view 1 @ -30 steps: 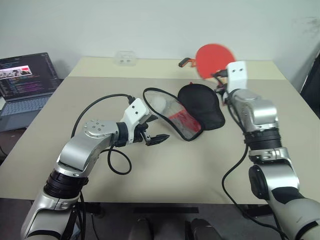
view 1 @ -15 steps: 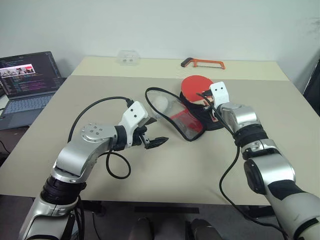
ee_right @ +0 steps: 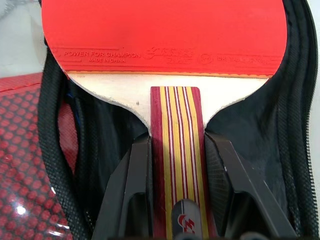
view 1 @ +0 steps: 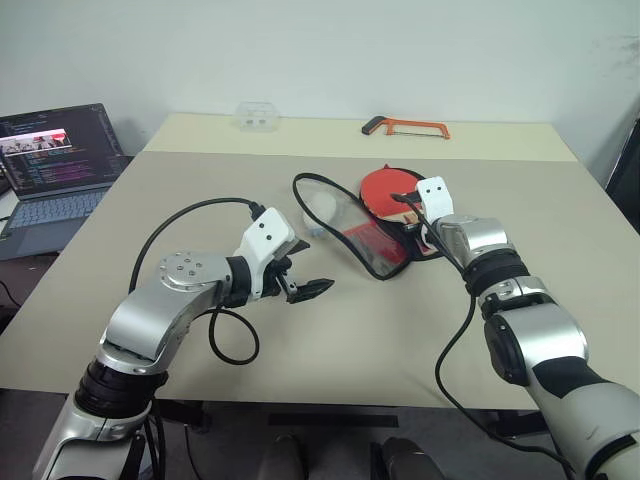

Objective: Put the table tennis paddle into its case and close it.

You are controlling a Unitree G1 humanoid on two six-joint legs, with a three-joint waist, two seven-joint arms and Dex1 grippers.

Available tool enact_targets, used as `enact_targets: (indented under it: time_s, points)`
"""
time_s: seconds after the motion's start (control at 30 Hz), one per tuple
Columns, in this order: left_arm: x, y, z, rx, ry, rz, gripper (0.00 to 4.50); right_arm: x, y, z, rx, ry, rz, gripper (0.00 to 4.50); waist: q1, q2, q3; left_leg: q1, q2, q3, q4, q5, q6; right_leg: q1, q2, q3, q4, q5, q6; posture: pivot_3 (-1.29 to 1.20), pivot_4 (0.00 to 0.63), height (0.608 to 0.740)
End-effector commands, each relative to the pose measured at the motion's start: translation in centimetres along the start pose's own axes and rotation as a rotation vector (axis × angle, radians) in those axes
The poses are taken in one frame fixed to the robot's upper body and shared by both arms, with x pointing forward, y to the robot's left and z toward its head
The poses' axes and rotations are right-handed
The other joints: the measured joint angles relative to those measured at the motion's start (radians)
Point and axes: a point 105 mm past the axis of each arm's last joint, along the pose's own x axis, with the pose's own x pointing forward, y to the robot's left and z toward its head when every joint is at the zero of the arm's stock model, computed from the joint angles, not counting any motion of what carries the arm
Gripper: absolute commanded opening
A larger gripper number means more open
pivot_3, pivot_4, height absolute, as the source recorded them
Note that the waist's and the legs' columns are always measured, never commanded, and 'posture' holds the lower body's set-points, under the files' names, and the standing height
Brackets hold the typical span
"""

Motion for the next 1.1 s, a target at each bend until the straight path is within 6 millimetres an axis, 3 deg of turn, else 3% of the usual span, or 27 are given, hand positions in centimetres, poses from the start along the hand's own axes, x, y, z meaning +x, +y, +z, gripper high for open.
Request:
enact_targets:
  time_s: [0.03, 0.3, 0.77, 0.97, 1.1]
  points:
    - [-0.7, 0.2, 1.0, 0.035, -0.026, 0.024, 4.5, -0.9, -0.8, 3.2, -0.007, -0.097, -0.025, 1.05, 0.0, 0.0, 0.0, 0.0, 0.0, 0.0, 0.0, 0.0, 0.0, 0.0, 0.0, 0.0, 0.0, 0.0, 0.0, 0.0, 0.15, 0.74]
    - [-0.4, 0.3, 1.3, 0.03, -0.036, 0.023, 4.5, -0.9, -1.4, 3.5, 0.007, -0.102, -0.03, 1.05, 0.0, 0.0, 0.0, 0.0, 0.0, 0.0, 0.0, 0.0, 0.0, 0.0, 0.0, 0.0, 0.001, 0.0, 0.0, 0.0, 0.15, 0.74]
    - [-0.6, 0.3, 1.1, 0.031, -0.022, 0.029, 4.5, -0.3, -1.4, 2.2, 0.0, -0.062, -0.025, 1.05, -0.001, 0.0, 0.0, 0.0, 0.0, 0.0, 0.0, 0.0, 0.0, 0.0, 0.0, 0.0, 0.002, 0.0, 0.0, 0.0, 0.15, 0.74]
    - [-0.7, 0.5, 0.9, 0.029, -0.017, 0.04, 4.5, -0.2, -1.8, 1.8, -0.027, -0.044, -0.042, 3.04, -0.001, 0.0, 0.0, 0.001, 0.0, 0.0, 0.001, 0.0, 0.0, 0.0, 0.0, 0.0, 0.003, 0.0, 0.0, 0.0, 0.15, 0.74]
    - [-0.6, 0.6, 0.8, 0.025, -0.01, 0.048, 4.5, -0.6, -1.9, 2.7, -0.022, -0.066, -0.029, 4.47, -0.001, 0.0, 0.0, 0.002, 0.0, 0.0, 0.001, 0.001, 0.0, 0.0, 0.0, 0.0, 0.005, 0.0, 0.0, 0.0, 0.15, 0.74]
